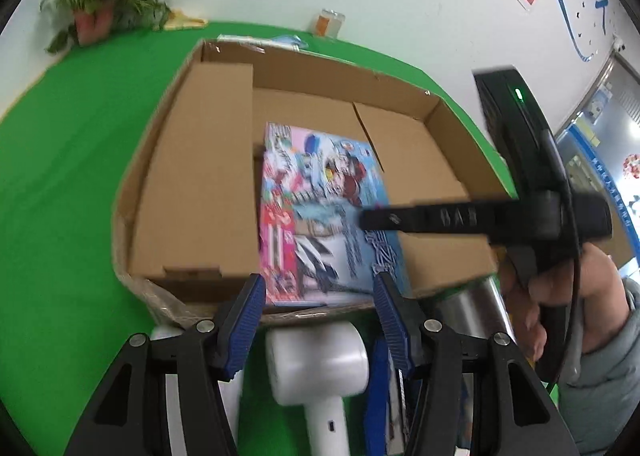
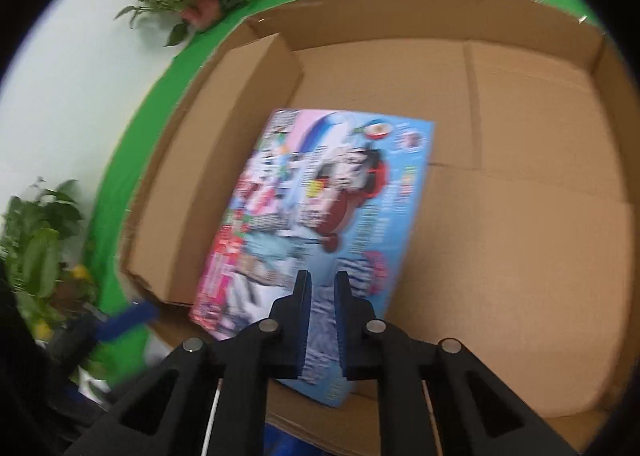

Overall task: Organize rigid objects
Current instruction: 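Lower the game box into the cardboard box and open the right gripper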

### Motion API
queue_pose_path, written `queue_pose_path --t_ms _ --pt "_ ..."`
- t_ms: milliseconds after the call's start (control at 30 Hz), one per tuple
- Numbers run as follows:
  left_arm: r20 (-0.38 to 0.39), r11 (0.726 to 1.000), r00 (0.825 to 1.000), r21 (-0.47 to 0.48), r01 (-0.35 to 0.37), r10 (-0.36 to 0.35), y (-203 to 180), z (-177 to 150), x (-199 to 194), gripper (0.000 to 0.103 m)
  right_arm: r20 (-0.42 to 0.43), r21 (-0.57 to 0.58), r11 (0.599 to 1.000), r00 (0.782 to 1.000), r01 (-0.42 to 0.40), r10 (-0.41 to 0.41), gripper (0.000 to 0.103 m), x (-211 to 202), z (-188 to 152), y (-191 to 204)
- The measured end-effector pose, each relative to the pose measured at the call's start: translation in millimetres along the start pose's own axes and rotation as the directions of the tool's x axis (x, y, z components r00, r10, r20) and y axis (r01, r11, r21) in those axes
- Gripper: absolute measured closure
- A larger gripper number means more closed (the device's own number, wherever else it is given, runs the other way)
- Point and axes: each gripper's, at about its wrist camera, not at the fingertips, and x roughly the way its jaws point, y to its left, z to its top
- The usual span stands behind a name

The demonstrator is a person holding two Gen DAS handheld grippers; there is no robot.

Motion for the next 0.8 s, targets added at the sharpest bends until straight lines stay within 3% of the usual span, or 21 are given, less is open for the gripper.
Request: queue_pose_path --t_ms 67,167,233,267,333,400,533,667,700,767,800 --pt "0.009 1.000 1.000 0.009 -0.010 0.010 -2 -3 -2 0.050 -0.015 0.025 0.998 0.998 -0.059 0.059 0.092 4 2 3" --pt "0.009 1.000 1.000 -0.010 0.007 -0.007 0 -4 -4 0.050 0.062 0.016 0.997 0.995 0.072 -0.073 0.087 -12 4 1" --pt "0.006 1.000 1.000 -0.009 0.006 -0.006 0 -4 -4 0.050 0.104 0.041 0.987 0.982 0.155 -0.158 0.068 -22 8 -10" --pt "0.007 1.000 1.000 -0.002 -0.001 0.001 -1 -5 -4 0.050 0.082 0.068 0.983 0.981 0.169 -0.175 0.067 -22 10 -19" --pt "0.008 1.000 1.000 0.004 -0.011 0.011 -3 -6 -4 0.050 0.038 0.094 0.983 0.987 0.155 -0.159 0.070 -11 13 -30" --pt "0.009 1.000 1.000 -0.001 -0.013 0.013 -4 -5 -2 0.050 -0.010 0.088 0.993 0.997 0.073 -0.073 0.084 3 11 -29" --pt "0.015 1.000 1.000 -0.005 -0.021 0.021 -5 -6 -4 0.050 0.002 0.007 0.997 0.997 0.083 -0.083 0.084 10 9 -9" --pt "0.019 1.000 1.000 -0.007 -0.016 0.016 -8 -7 -3 0.050 -0.008 0.007 0.995 0.995 0.096 -0.096 0.083 11 8 -9" --pt "0.020 1.000 1.000 -0.005 -0.016 0.016 -9 -7 -4 0.050 0.000 0.017 0.994 0.994 0.113 -0.113 0.081 4 6 -11" --pt "0.018 1.000 1.000 -0.002 -0.014 0.014 -11 -9 -4 0.050 0.090 -0.002 0.987 0.983 0.162 -0.161 0.067 -24 -9 -7" --pt "0.015 1.000 1.000 -0.002 -0.010 0.010 -12 -10 -4 0.050 0.146 -0.014 0.982 0.972 0.187 -0.183 0.047 -37 -15 -4"
